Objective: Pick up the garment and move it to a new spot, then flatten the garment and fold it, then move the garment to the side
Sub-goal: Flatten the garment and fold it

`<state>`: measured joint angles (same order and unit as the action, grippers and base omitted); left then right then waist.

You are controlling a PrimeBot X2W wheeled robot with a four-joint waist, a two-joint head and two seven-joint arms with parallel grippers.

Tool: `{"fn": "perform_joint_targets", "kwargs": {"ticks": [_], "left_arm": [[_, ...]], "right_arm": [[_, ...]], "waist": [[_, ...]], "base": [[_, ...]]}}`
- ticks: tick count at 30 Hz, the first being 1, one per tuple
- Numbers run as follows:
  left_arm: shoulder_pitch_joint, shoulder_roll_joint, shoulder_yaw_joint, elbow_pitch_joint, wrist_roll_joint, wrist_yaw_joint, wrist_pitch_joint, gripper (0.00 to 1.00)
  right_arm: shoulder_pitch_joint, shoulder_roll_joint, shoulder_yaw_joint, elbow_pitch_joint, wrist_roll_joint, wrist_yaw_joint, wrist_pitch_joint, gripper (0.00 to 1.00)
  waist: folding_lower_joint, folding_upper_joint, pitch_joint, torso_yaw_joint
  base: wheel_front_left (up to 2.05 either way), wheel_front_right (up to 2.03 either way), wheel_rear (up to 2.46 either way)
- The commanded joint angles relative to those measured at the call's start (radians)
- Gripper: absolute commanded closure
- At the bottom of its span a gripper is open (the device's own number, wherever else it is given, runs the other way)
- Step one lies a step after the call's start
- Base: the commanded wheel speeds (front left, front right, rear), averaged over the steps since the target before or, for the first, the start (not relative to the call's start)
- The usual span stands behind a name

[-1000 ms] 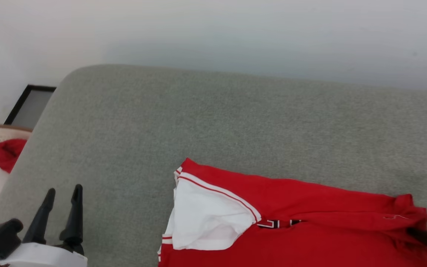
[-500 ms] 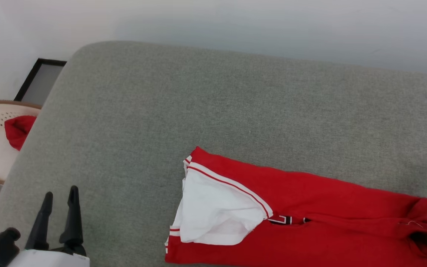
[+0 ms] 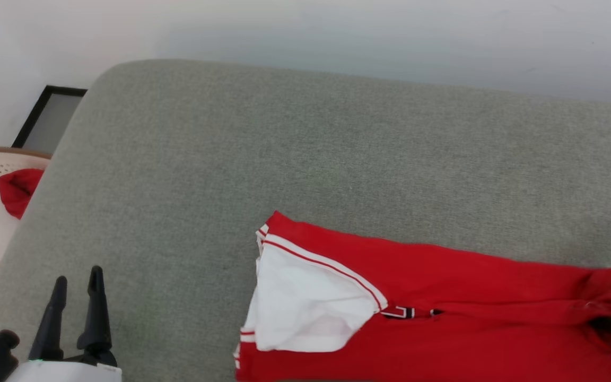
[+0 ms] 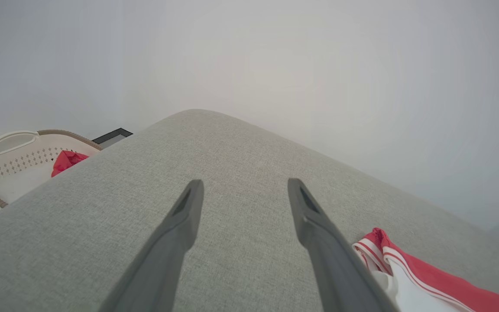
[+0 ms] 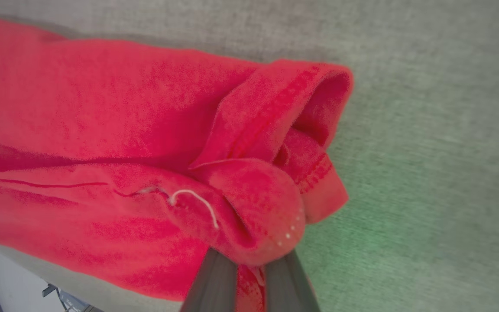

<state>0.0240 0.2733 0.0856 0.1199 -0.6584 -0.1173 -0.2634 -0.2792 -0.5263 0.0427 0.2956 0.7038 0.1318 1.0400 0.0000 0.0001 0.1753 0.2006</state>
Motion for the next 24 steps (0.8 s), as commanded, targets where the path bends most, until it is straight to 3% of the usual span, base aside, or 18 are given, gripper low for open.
{"fn": "perform_joint_targets", "kwargs": {"ticks": [1, 16, 24], "left_arm": [[0.009, 0.0, 0.006, -0.003, 0.006, -0.005, 0.0, 0.0], [0.04, 0.015, 0.013, -0.014, 0.001, -0.01, 0.0, 0.0], [0.07, 0.021, 0.017, -0.012, -0.01, -0.003, 0.005, 0.0]], "right_arm": [[-0.011, -0.024, -0.01, 0.021, -0.012, -0.002, -0.013, 1.0], [-0.043, -0.116, -0.063, 0.138, -0.078, -0.002, -0.077, 1.0], [-0.021, -0.095, 0.006, -0.006, 0.025, -0.002, -0.007, 1.0]], "waist": [[0.0, -0.0001, -0.005, -0.01], [0.0, -0.0001, -0.033, -0.078], [0.0, -0.0001, -0.075, -0.117]], "base": [[0.0, 0.0, 0.0], [0.0, 0.0, 0.0], [0.0, 0.0, 0.0]]}}
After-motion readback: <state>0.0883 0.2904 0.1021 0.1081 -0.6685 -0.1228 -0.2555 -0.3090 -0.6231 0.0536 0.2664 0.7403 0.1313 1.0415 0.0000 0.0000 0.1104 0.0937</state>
